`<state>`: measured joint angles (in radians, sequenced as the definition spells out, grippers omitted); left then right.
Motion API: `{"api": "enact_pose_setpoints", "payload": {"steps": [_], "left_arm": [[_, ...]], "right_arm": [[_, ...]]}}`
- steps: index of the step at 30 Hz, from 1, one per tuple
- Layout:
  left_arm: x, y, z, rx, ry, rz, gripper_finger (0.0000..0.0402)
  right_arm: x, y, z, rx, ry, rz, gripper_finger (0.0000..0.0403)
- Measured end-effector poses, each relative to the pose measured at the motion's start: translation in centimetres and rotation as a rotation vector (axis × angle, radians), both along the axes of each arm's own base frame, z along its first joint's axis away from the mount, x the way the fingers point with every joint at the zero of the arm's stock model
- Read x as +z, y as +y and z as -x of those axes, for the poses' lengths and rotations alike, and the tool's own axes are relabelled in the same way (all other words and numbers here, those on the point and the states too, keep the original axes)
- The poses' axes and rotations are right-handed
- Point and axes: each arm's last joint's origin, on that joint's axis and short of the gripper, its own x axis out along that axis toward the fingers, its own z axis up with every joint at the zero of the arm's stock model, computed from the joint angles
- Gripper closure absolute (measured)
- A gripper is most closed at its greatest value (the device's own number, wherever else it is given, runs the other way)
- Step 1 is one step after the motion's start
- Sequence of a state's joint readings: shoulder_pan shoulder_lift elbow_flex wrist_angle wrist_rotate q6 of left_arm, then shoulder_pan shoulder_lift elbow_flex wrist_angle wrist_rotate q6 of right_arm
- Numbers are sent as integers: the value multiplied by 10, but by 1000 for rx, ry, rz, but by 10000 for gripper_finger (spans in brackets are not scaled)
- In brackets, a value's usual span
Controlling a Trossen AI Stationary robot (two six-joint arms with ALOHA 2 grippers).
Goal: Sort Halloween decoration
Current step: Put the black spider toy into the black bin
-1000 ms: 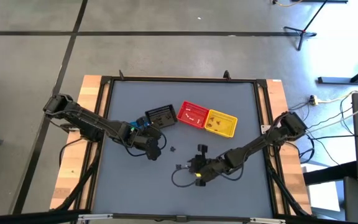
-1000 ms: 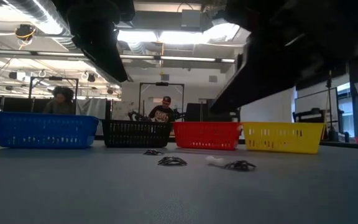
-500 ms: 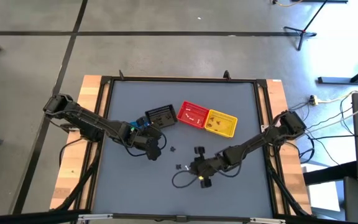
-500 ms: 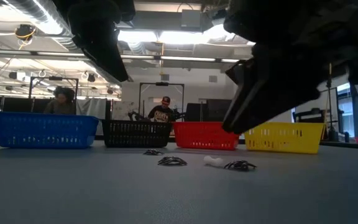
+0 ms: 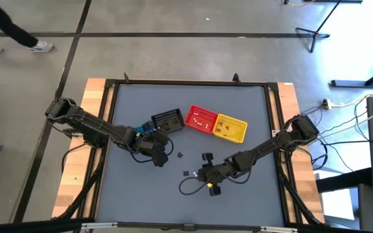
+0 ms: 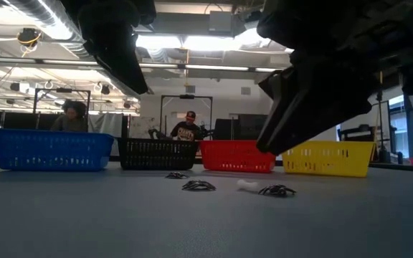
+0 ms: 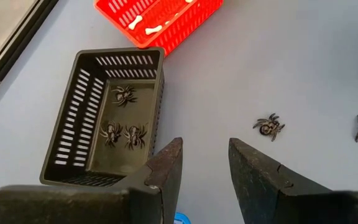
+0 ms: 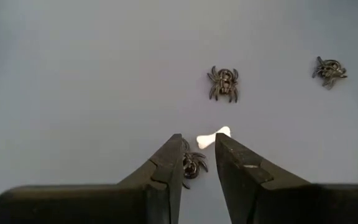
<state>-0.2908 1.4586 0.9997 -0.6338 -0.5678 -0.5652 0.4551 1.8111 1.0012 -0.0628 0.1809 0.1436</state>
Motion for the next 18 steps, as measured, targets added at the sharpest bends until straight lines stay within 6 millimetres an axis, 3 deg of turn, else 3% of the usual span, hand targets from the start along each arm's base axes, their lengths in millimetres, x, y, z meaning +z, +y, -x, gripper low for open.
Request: {"api": "enact_pose_setpoints", "payload": {"steps": [9,18], "left_arm": [[0,0,0,0,0,0,279],[0,0,0,0,1,0,279]], "right_arm": [[0,-21,-9,-24,25,-58,301],[-1,-31,-12,10,50,-64,206]]}}
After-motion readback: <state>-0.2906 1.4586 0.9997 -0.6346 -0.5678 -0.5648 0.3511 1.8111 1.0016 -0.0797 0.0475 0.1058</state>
